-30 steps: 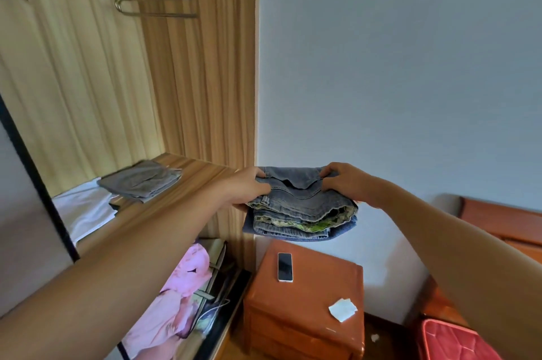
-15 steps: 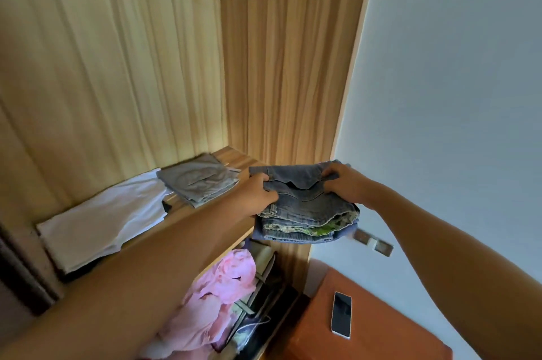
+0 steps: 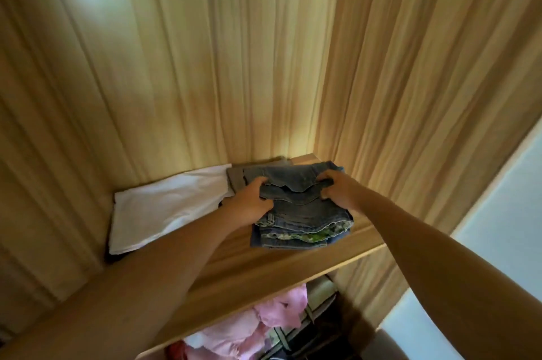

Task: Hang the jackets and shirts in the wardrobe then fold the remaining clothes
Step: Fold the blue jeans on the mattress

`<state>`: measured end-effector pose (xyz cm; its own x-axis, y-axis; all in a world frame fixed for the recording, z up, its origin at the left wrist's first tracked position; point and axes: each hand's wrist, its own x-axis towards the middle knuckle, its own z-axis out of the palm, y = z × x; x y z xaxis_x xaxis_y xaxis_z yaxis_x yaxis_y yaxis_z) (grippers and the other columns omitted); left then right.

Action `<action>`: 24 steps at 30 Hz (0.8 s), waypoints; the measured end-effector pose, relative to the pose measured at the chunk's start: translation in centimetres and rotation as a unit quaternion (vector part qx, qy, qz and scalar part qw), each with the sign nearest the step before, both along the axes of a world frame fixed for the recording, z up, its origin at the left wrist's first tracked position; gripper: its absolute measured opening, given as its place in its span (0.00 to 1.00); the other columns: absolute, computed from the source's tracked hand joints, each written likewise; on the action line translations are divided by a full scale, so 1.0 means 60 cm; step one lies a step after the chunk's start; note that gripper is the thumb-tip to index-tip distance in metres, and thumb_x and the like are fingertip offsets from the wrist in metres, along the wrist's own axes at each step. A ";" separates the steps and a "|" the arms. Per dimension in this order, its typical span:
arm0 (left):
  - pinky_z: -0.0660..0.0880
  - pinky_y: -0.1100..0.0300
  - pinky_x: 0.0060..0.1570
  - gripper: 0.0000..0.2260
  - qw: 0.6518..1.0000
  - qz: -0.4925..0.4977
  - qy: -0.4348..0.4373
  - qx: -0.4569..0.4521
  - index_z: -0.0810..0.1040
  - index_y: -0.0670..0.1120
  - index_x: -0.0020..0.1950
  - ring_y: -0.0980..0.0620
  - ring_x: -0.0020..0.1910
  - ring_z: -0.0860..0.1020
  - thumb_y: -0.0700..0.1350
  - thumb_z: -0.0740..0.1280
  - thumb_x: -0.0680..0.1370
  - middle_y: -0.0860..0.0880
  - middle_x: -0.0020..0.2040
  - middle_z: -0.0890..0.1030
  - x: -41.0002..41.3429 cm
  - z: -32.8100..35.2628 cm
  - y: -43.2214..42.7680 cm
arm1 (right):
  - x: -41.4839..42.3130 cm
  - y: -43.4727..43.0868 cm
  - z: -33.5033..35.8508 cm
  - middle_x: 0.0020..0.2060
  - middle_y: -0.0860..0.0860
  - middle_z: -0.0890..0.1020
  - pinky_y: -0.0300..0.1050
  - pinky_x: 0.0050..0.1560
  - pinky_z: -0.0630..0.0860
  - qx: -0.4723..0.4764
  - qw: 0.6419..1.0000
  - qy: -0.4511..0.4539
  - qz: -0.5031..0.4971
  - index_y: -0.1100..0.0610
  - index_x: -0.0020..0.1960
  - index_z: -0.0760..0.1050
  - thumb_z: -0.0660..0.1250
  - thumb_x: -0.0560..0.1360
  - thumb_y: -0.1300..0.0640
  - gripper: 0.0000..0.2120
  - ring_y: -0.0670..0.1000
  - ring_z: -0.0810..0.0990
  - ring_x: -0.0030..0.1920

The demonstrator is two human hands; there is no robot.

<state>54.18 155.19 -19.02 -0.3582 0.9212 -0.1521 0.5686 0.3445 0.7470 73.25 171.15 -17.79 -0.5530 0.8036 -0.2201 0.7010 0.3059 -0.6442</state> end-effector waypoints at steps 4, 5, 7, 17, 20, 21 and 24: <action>0.78 0.49 0.39 0.25 0.999 0.050 -0.007 -0.002 0.64 0.55 0.76 0.44 0.42 0.82 0.43 0.65 0.80 0.49 0.51 0.80 -0.047 -0.041 0.040 | -0.065 0.062 -0.039 0.57 0.59 0.74 0.57 0.55 0.77 -0.029 0.998 0.015 0.051 0.55 0.70 0.70 0.65 0.79 0.66 0.21 0.59 0.76 0.51; 0.78 0.49 0.39 0.25 0.998 0.064 -0.005 -0.003 0.65 0.54 0.76 0.43 0.42 0.82 0.41 0.65 0.80 0.49 0.50 0.79 -0.057 -0.051 0.048 | -0.080 0.073 -0.047 0.59 0.60 0.73 0.56 0.54 0.76 -0.030 0.997 0.020 0.061 0.56 0.71 0.69 0.64 0.79 0.66 0.21 0.59 0.75 0.51; 0.80 0.47 0.43 0.25 0.996 0.084 -0.009 0.002 0.65 0.53 0.75 0.43 0.46 0.81 0.39 0.65 0.79 0.46 0.55 0.78 -0.071 -0.062 0.061 | -0.105 0.094 -0.062 0.59 0.59 0.72 0.55 0.55 0.75 -0.008 0.996 0.018 0.088 0.56 0.72 0.68 0.63 0.81 0.64 0.20 0.58 0.74 0.53; 0.76 0.57 0.46 0.26 0.990 0.139 -0.040 0.004 0.65 0.50 0.77 0.48 0.54 0.75 0.35 0.61 0.80 0.45 0.64 0.74 -0.175 -0.125 0.185 | -0.232 0.237 -0.128 0.65 0.62 0.74 0.62 0.61 0.73 0.051 0.992 0.024 0.117 0.56 0.73 0.67 0.59 0.83 0.63 0.19 0.64 0.75 0.58; 0.75 0.60 0.44 0.26 0.988 0.150 -0.042 0.005 0.66 0.49 0.76 0.48 0.54 0.74 0.33 0.60 0.80 0.46 0.62 0.74 -0.203 -0.146 0.217 | -0.268 0.274 -0.150 0.66 0.63 0.73 0.61 0.61 0.74 0.041 0.992 0.032 0.116 0.57 0.74 0.66 0.60 0.82 0.64 0.21 0.64 0.75 0.59; 0.74 0.58 0.48 0.26 0.989 0.145 -0.035 -0.006 0.66 0.49 0.77 0.48 0.56 0.74 0.33 0.60 0.80 0.45 0.63 0.75 -0.211 -0.159 0.225 | -0.277 0.284 -0.163 0.66 0.63 0.73 0.62 0.61 0.74 0.030 0.992 0.015 0.119 0.56 0.75 0.65 0.60 0.82 0.63 0.22 0.65 0.75 0.60; 0.76 0.52 0.59 0.25 0.989 0.113 -0.011 -0.100 0.66 0.49 0.77 0.41 0.61 0.76 0.38 0.62 0.80 0.42 0.68 0.73 -0.228 -0.212 0.231 | -0.282 0.301 -0.230 0.67 0.64 0.72 0.63 0.61 0.75 -0.034 0.982 -0.107 0.152 0.51 0.79 0.59 0.62 0.82 0.57 0.27 0.67 0.75 0.60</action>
